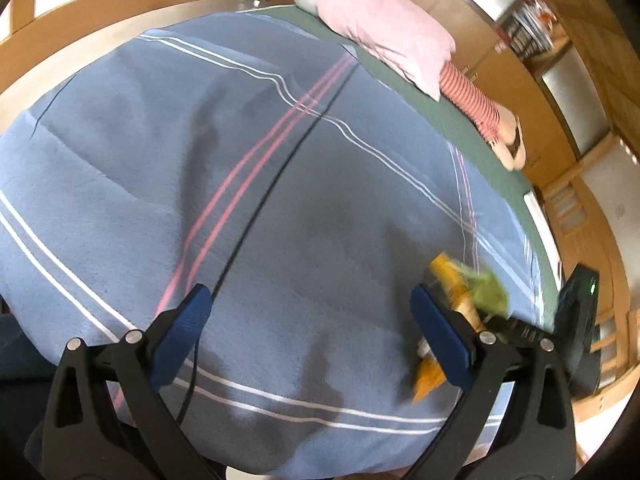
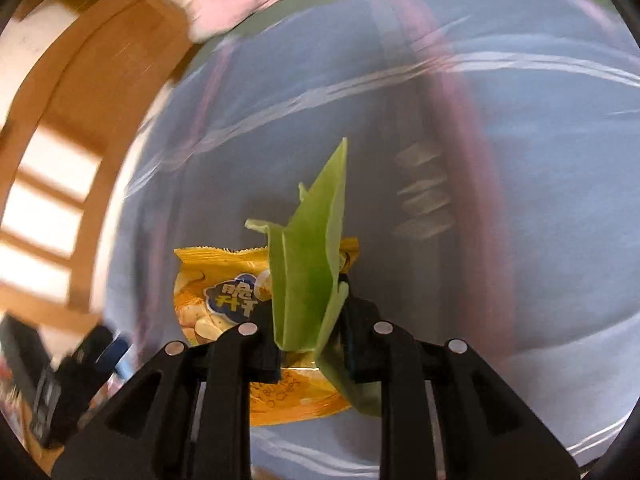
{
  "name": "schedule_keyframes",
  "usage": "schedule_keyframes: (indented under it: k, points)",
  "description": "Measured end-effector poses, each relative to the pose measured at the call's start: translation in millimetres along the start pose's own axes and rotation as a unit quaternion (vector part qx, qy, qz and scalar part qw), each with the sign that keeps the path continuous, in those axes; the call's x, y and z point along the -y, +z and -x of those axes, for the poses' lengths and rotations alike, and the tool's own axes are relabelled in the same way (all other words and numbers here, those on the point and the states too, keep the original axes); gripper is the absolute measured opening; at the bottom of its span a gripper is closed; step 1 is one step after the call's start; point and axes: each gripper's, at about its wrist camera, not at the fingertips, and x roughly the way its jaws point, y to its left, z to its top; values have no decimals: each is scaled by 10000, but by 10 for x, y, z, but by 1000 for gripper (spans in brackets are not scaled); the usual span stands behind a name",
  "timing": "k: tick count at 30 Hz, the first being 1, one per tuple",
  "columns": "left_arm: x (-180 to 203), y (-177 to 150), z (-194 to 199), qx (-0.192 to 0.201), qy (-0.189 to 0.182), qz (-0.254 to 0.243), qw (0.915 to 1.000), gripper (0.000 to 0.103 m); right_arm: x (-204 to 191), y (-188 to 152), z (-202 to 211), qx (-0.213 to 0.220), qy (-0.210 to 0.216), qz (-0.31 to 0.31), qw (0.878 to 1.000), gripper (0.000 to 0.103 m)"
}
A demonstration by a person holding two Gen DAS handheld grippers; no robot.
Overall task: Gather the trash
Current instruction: 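Grasp the yellow chip bag with the left tool while the right tool holds the crane, then lift the chip bag and paper crane with both tools toward the white bag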
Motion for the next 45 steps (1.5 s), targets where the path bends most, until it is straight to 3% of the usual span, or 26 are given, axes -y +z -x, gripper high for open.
schedule_keyframes:
  k: [3,6,9,11,14,16,20,21,22,25,29,34,45]
  points:
    - [-18,-7,-5,-69,-26,55,10000,99,-247,-178,-122,-455,635,118,9969,23]
    - [7,8,-60,-206,-84,-11,9998,99,-244,-250,71,52,984,18,9951,23]
    - [73,-28,-185,-589,-251,-115,9979,99,-74,-270,358,689,875,-297,9933,23]
    - [129,-91,-330,-1071,-470,-175,9930,100,36,-280,557,1005,753,-462,9910,23]
    - [207,-189,-503,-1627,-824,-247,9829,100,161,-337,784,1302,667,-570,9876,23]
    - [282,-248,-570,-1753,-868,-399,9799,100,215,-419,857,1423,581,-561,9865,23]
    - [439,-303,-677,-1558,-640,-688,9833,98,186,-511,868,1569,234,-468,9862,23]
    - [466,-333,-671,-1492,-645,-759,9838,88,234,-532,843,1545,186,-478,9867,23]
    - [512,-354,-674,-1447,-709,-879,9830,65,239,-566,790,1497,148,-493,9874,23]
    - [597,-432,-717,-1570,-883,-1177,9766,45,239,-674,711,1390,-35,-536,9888,23]
    - [622,-455,-672,-1450,-864,-1376,9760,38,219,-848,585,1064,-228,-567,9924,23]
    - [568,-399,-554,-1128,-802,-1302,9818,30,259,-929,632,1144,-300,-731,9903,23]
    - [296,-123,-161,-64,-949,-573,9938,28,236,-1016,686,1223,-422,-711,9890,23]
